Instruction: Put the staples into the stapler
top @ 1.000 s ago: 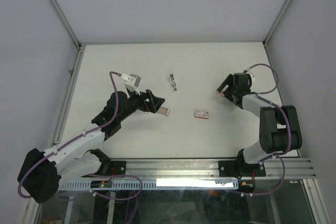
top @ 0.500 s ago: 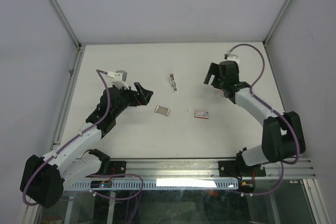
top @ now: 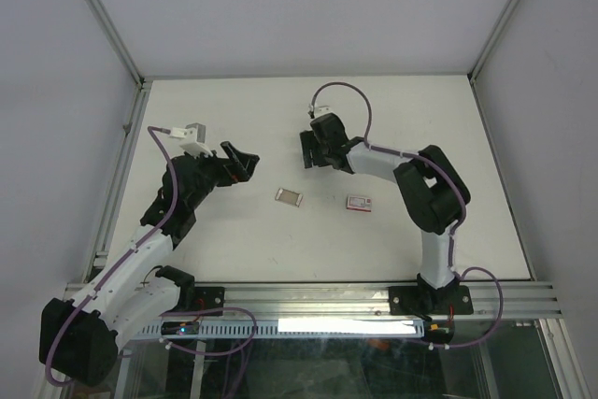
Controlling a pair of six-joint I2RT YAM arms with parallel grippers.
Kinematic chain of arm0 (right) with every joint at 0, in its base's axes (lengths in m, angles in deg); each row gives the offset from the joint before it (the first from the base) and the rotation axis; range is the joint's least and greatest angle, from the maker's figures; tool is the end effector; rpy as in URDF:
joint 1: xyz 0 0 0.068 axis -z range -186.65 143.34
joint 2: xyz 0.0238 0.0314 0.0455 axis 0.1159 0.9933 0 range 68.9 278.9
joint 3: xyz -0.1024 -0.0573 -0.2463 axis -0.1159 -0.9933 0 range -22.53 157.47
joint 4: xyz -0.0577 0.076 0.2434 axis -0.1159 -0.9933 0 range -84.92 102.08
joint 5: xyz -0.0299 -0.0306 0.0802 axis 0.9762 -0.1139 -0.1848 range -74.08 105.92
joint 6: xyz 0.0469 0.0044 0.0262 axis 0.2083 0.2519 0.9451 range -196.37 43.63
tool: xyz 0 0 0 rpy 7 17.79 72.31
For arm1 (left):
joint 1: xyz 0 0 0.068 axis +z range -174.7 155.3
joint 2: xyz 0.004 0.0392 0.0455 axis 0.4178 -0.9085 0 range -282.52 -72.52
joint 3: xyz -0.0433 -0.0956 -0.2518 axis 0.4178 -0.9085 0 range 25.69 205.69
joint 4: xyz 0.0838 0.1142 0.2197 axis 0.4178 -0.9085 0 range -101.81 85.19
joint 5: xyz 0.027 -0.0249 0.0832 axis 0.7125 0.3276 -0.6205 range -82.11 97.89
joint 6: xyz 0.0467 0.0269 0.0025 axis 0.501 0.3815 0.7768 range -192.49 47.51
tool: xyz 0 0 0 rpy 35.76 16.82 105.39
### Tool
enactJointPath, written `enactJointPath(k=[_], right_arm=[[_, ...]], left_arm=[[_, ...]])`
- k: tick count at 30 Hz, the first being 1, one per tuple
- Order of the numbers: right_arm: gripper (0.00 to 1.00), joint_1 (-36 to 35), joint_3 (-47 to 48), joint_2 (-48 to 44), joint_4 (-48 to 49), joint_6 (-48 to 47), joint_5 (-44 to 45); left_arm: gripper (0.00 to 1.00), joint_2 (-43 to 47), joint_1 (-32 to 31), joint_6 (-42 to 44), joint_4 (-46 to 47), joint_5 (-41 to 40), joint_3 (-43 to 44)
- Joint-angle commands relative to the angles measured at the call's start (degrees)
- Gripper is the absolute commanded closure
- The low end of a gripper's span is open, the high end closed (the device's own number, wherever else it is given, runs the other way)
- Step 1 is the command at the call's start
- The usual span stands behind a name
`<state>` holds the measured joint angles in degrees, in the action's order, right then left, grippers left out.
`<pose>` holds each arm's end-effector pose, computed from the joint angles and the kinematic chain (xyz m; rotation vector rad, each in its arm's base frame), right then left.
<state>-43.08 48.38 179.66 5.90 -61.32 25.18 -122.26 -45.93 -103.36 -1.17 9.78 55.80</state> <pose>0.3380 0.2425 0.1710 -0.3637 2.3461 0.2430 0.1913 -0.0755 0.2590 -0.1362 1.8972 -0.6580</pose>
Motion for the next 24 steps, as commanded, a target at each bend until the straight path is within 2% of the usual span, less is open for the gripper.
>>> enactJointPath(k=[1,6,14,17,21,24], right_arm=[[0.36,-1.37,4.7,2.05,1.63,-4.14,2.56],[0.49,-1.89,5.78,4.01,1.67,-5.56,1.57],[0.56,-2.53,7.18,6.32,1.13,-8.26,0.98],[0.65,-2.56,6.95,6.45,0.59,-9.33,0.11],[0.78,-2.68,4.04,4.14,0.62,-11.33,-1.57],[0.8,-3.69,-0.64,0.14,1.49,-14.45,-3.36]], left_arm=[[0.01,1.15,1.06,-1.03,0.03,1.88,-0.53],[0.01,1.04,1.41,-0.94,0.04,2.31,-0.7],[0.01,0.73,1.72,-0.86,0.16,3.24,-0.86],[0.01,0.86,1.75,-0.64,0.29,3.35,-1.06],[0.01,0.78,1.79,0.11,0.55,3.38,-1.42],[0.01,0.41,1.81,0.45,0.99,3.01,-1.92]])
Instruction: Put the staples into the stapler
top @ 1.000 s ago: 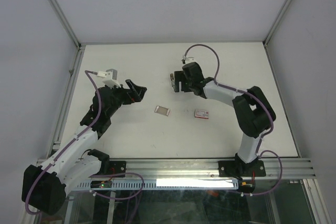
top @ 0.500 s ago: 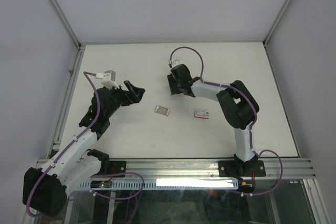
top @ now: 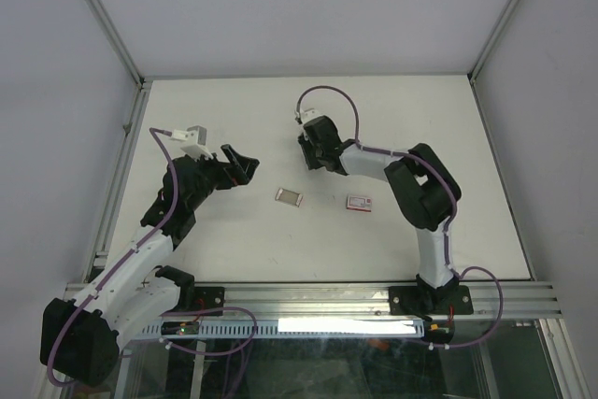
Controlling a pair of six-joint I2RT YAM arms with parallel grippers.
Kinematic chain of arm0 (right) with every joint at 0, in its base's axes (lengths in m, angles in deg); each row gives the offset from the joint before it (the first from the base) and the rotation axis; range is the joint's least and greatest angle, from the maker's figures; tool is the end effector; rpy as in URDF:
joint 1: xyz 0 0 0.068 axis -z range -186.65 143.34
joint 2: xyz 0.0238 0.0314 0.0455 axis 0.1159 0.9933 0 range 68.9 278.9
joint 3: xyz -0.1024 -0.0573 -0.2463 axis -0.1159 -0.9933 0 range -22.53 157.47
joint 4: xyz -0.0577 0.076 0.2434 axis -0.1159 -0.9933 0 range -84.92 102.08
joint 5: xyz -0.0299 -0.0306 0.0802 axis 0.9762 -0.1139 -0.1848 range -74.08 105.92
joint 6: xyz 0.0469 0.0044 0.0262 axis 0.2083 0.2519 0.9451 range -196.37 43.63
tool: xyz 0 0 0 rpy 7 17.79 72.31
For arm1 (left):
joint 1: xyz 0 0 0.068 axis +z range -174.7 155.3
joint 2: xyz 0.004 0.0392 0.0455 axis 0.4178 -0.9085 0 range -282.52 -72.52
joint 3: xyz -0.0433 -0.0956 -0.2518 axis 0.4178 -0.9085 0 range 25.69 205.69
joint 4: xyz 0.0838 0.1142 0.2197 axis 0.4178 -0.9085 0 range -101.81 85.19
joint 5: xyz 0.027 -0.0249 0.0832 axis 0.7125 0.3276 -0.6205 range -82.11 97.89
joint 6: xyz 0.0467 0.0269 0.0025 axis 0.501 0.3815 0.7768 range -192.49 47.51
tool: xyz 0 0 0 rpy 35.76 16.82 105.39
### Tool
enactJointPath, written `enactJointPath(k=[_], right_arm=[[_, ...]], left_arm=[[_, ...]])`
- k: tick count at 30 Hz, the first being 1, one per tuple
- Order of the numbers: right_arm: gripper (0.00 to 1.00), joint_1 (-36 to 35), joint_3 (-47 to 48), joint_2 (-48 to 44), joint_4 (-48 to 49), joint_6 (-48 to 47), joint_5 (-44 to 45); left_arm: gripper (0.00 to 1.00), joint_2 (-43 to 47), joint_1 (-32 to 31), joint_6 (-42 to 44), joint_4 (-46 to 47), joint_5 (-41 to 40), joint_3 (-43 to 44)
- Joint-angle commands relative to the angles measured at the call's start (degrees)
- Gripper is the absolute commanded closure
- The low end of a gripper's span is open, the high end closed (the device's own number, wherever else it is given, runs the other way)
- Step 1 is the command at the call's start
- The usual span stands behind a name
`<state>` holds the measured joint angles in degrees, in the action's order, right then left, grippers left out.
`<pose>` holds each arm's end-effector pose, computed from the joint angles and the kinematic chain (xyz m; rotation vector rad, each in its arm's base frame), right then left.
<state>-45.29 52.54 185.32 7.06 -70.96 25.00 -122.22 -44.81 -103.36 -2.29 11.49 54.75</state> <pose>0.3444 0.2682 0.1542 -0.6062 2.2959 0.1817 0.1906 -0.0721 0.2506 -0.1379 1.9367 -0.6610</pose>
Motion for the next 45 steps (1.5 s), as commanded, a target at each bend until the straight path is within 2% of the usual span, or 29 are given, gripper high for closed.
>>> enactJointPath(k=[1,7,11,13,15,18,22,28,33,39,45], right_arm=[[0.8,-2.11,-6.4,-7.16,0.39,-5.75,-3.73],[0.78,-4.92,-18.46,-17.79,0.95,-6.33,-7.49],[0.74,-6.91,-23.95,-22.13,0.44,-4.93,-6.84],[0.68,-7.24,-25.55,-23.57,0.4,-4.34,-5.55],[0.54,-7.54,-26.73,-24.59,0.53,-3.57,-3.18],[0.38,-7.58,-28.04,-26.44,0.76,-2.65,-0.95],[0.26,-7.51,-29.29,-30.73,1.1,-0.63,-1.04],[0.25,-5.14,-32.29,-39.51,1.25,5.03,-1.87],[0.25,-0.91,-35.86,-45.86,0.99,8.26,-5.18],[0.25,1.53,-38.57,-48.99,0.03,9.97,-5.92],[0.33,1.53,-40.42,-48.38,1.51,13.28,-7.23]], left_arm=[[0.01,0.22,0.66,0.44,2.28,1.36,-1.07],[0.03,-1.82,0.63,0.81,3.86,5.63,-2.4],[0.04,-4.52,0.07,-0.01,7.44,9.02,-3.1],[0.04,-6.26,-0.69,-0.35,9.78,9.92,-3.05],[0.04,-8.44,-1.6,-0.42,11.74,10.25,-2.53],[0.05,-12.43,-3.45,-0.42,14.73,10.9,-1.08],[0.05,-18.35,-7.15,0.2,19.67,12.19,1.61],[0.08,-30.0,-11.13,1.28,24.34,13.5,8.1],[0.09,-38.65,-12.73,3.33,24.67,14.23,13.59],[0.1,-43.58,-13.99,5.19,24.63,14.73,16.53],[0.11,-46.13,-16.5,8.25,24.27,15.73,18.31]])
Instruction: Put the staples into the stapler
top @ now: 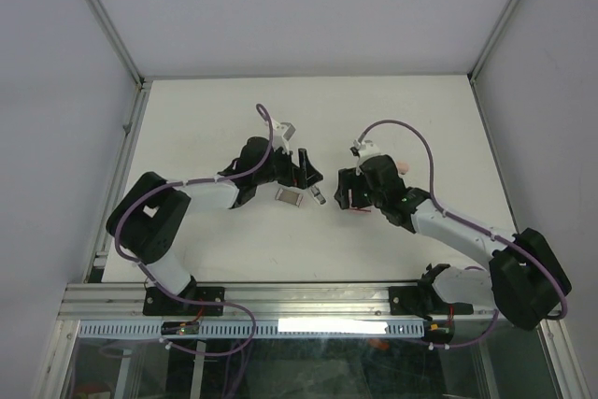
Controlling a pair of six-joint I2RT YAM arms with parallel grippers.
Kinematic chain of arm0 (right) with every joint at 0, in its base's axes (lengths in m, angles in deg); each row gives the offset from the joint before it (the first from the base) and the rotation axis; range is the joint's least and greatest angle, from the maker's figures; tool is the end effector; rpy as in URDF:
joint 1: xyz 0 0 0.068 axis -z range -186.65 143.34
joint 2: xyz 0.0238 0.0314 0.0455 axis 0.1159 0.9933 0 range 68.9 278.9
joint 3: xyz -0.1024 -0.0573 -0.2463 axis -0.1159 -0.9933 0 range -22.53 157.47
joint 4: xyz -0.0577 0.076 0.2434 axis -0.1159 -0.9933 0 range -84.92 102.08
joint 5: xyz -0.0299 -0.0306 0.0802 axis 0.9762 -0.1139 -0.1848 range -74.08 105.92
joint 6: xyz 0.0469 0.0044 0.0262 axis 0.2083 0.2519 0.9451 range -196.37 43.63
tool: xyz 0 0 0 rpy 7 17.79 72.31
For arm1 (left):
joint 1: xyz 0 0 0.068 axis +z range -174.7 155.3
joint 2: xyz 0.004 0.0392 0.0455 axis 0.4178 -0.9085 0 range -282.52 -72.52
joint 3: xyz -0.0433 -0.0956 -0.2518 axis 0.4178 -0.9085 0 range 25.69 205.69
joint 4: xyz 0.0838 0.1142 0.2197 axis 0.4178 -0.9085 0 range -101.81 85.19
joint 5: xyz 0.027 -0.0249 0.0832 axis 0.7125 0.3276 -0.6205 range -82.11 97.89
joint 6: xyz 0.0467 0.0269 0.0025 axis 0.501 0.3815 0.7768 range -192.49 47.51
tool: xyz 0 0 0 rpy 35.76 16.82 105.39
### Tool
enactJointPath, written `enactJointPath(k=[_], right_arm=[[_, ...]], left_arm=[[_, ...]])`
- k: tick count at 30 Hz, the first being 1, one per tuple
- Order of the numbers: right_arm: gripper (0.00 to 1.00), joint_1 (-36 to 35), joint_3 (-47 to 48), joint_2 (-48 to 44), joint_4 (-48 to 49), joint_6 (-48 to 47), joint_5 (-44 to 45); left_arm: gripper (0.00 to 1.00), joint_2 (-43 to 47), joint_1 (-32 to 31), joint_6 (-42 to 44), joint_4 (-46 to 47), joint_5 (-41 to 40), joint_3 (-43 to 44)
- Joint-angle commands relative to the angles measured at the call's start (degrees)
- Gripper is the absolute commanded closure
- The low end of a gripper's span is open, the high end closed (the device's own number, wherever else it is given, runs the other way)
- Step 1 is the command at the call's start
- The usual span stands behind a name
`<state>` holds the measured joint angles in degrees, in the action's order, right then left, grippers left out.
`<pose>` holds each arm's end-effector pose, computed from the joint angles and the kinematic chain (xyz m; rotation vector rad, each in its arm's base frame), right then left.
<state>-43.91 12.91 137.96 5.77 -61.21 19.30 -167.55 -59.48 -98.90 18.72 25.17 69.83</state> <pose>0.1978 0.1479 0.2042 -0.4096 2.2638 0.4137 0.2734 -0.2027 0.1746 0.3568 2.1391 -0.9516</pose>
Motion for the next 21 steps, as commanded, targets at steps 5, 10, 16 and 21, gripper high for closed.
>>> enactJointPath(k=[5,10,16,21], right_arm=[[0.52,0.17,-2.67,-0.28,5.74,6.84,-5.82],[0.6,-0.05,-4.67,2.83,10.5,12.97,-9.64],[0.67,-0.32,-6.29,6.92,16.37,18.03,-11.64],[0.7,-0.52,-6.05,9.55,18.19,18.94,-12.46]], left_arm=[[0.11,-1.69,-3.06,6.17,1.02,1.11,4.52],[0.11,-0.95,-3.8,7.71,0.16,0.14,4.09],[0.11,1.06,-6.58,9.78,-0.15,-2.43,2.55],[0.12,1.41,-8.7,11.4,-1.23,-4.01,2.57]])
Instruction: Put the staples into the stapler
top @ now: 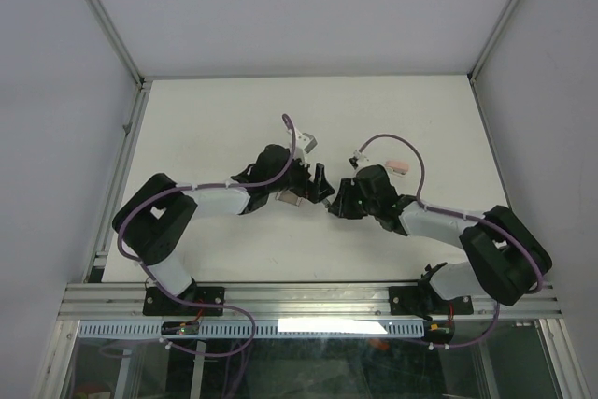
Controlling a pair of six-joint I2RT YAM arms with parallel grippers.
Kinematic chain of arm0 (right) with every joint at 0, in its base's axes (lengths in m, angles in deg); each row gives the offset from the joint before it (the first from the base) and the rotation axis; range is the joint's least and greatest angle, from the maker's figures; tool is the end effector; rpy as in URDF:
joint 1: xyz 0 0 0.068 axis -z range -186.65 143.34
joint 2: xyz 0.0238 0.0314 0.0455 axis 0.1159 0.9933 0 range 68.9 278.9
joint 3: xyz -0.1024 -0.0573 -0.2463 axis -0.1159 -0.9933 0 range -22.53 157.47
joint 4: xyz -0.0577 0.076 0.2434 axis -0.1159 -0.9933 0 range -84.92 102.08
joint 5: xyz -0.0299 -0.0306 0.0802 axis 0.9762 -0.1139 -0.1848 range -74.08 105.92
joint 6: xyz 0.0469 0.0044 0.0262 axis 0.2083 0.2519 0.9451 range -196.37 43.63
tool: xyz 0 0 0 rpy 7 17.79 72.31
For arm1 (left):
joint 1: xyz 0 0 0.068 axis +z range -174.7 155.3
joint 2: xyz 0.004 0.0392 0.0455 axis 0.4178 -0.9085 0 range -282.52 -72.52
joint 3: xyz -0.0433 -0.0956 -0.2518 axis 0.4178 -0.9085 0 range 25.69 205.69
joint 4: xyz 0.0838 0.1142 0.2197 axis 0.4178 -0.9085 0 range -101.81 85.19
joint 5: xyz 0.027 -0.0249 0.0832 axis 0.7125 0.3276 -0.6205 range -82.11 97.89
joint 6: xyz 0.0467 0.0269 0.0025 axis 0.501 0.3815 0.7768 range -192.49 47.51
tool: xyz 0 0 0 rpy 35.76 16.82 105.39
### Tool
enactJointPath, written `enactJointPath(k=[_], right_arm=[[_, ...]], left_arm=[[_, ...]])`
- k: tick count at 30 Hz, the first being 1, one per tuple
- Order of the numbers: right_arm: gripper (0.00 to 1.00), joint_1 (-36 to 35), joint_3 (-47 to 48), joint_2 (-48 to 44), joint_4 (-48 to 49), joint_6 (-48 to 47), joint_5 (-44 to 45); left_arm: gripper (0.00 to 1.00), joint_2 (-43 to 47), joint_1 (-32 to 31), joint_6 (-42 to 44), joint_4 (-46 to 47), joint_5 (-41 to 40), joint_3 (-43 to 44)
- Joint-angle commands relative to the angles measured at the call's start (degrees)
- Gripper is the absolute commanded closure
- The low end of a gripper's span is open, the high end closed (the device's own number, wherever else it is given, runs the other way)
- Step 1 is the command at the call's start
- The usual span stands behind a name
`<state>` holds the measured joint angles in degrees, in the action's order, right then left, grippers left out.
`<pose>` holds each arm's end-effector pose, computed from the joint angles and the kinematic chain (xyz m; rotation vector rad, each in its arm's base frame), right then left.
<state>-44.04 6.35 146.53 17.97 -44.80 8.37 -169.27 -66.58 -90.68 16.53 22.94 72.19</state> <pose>0.1960 0.1558 0.1525 -0.1934 2.4274 0.7337 0.2535 -0.2396 0.1733 0.6139 2.0990 -0.8937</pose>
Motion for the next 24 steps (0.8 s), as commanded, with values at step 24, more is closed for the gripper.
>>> enactJointPath(k=[24], right_arm=[[0.87,-0.35,0.9,6.06,5.63,2.83,1.48]], left_arm=[[0.13,4.44,-8.48,6.25,-1.45,-8.53,-0.56]])
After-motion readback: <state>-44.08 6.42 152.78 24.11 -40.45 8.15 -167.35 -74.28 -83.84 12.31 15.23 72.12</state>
